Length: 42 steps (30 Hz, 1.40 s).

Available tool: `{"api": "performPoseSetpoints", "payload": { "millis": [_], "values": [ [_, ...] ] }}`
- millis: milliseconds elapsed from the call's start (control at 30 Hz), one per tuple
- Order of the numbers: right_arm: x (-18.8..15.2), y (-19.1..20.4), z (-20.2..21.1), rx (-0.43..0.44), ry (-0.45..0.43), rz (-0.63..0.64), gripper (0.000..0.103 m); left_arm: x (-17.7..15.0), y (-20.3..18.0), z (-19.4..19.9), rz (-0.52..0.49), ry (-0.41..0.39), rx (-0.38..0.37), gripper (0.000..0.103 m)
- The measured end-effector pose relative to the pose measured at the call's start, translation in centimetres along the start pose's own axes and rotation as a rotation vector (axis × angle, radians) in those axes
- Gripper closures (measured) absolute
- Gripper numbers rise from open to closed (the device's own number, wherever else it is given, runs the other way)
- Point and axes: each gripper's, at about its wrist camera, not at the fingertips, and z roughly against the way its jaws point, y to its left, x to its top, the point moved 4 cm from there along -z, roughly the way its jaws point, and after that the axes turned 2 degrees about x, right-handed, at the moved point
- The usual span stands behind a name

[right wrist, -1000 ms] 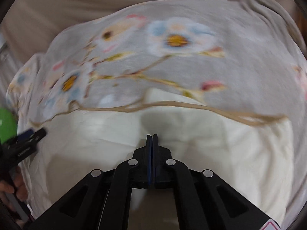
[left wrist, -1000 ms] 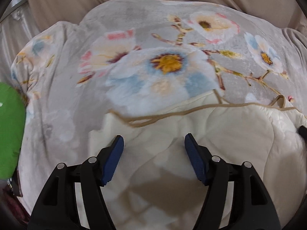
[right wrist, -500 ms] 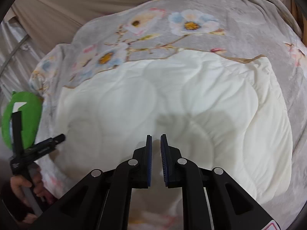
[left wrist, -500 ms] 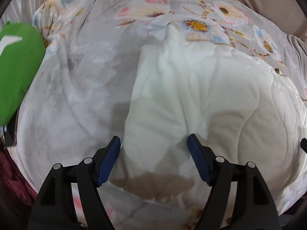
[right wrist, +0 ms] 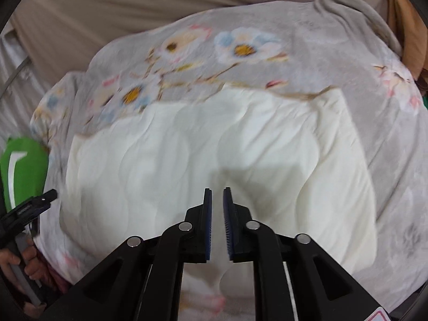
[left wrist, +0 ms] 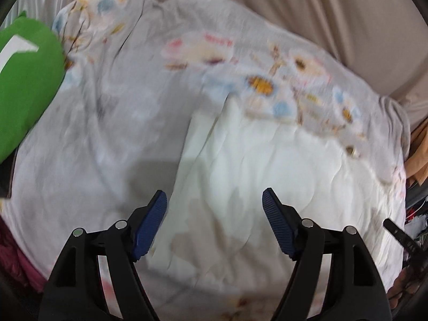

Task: Fold large clothes

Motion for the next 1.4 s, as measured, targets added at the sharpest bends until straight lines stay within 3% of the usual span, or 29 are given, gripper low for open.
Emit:
{"api": "performPoseSetpoints", "payload": {
  "millis": [167,333,400,433,500,600,667,733,767,900,1133,1233,1400],
  "values": [
    [2.2,4.8,-2.6,0.075,0.019,0.083,0.09,3.5,-1.4,-4.0,0.009,0.026,0.014,0.032],
    [5.0,10.6,-7.0,0.136,0.053,0.165,0.09,6.6,-2.5,-6.1,0.062,0.031,-0.062,0.032],
    [7.2,12.2,-9.5,0.154,0.07,0.153,0.09,7.2,-2.8,-7.5,0.029,0.038,-0.025,0.033],
    [7.9,12.9,-10.6,0.161,0.084,0.147,0.09,7.2,-2.7,-8.8,0.007,0.057,0.029,0.033],
    [8.8,14.3,-13.1,0.163,0.115,0.147,0.09,6.7,-1.8,-10.9,-0.006,0.103,0.083,0.037],
    [8.1,15.4,-17.4,0.119,0.185,0.208,0.092,5.2,0.0,-12.9,0.036,0.155,0.063,0.035],
    [7.4,14.0,-19.6,0.06,0.228,0.183,0.103,4.7,0.6,-13.2,0.059,0.162,0.04,0.033],
    [8.0,12.6,-18.3,0.084,0.202,0.066,0.103,4.7,0.6,-13.1,0.049,0.165,0.038,0.033],
    [8.4,12.4,-16.7,0.109,0.167,0.037,0.094,4.8,0.6,-12.9,0.046,0.166,0.04,0.033],
    [6.7,12.3,-9.5,0.122,0.059,0.104,0.094,5.0,0.5,-10.7,0.037,0.149,0.05,0.034],
    [-0.6,8.6,-4.8,0.094,0.163,0.089,0.093,3.5,-0.6,-6.8,0.016,0.124,0.087,0.035],
    [-2.6,7.3,-5.5,0.074,0.206,0.075,0.093,2.0,-0.9,-5.9,0.014,0.147,0.1,0.033],
    [-4.3,6.5,-7.8,0.06,0.244,0.104,0.096,-1.4,1.3,-4.6,0.116,0.182,0.069,0.019]
  ]
}}
